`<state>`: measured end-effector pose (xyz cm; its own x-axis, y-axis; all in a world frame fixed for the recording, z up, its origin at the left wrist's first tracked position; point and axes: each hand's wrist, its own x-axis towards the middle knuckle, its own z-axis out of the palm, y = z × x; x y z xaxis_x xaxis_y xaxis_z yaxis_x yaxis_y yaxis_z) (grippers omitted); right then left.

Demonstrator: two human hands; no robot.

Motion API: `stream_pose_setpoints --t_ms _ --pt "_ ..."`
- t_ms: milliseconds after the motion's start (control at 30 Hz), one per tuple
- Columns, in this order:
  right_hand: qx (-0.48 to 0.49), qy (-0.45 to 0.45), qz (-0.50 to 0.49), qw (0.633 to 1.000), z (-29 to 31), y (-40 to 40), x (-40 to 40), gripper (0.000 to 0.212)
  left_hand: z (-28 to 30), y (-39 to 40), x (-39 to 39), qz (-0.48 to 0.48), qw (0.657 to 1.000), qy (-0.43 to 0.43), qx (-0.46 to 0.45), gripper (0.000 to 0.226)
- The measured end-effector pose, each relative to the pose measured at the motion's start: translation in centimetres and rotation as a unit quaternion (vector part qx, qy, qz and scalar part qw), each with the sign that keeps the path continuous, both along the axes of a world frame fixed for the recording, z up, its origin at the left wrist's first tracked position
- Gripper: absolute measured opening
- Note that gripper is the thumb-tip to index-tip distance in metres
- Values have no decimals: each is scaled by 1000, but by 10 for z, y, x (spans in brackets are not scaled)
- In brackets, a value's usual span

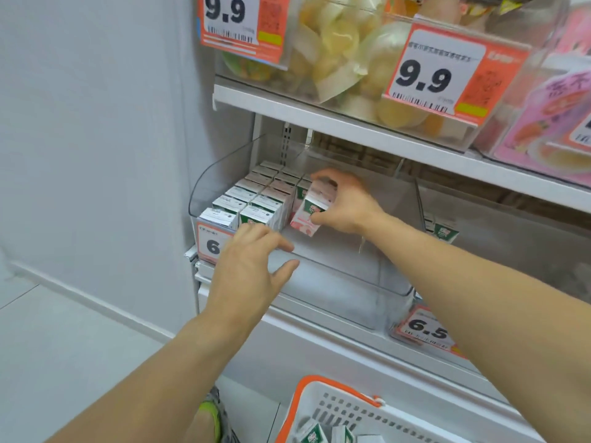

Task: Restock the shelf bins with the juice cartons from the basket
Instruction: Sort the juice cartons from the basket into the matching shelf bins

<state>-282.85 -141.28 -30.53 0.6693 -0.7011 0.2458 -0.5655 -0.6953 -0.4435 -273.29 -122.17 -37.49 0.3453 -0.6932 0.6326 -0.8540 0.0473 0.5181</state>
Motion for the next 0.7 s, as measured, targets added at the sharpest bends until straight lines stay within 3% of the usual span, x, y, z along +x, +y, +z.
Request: stream_pose_setpoints --t_ms 233,433,700 --pt "34 17 -50 998 -20 -13 33 80 -3 -7 1 -1 999 42 -19 27" --pt "-21 59 -94 994 -34 -9 38 75 -5 -5 0 10 998 41 -35 26" --pt "4 75 -64 995 -16 8 23 84 -1 -2 -3 22 999 24 -34 26"
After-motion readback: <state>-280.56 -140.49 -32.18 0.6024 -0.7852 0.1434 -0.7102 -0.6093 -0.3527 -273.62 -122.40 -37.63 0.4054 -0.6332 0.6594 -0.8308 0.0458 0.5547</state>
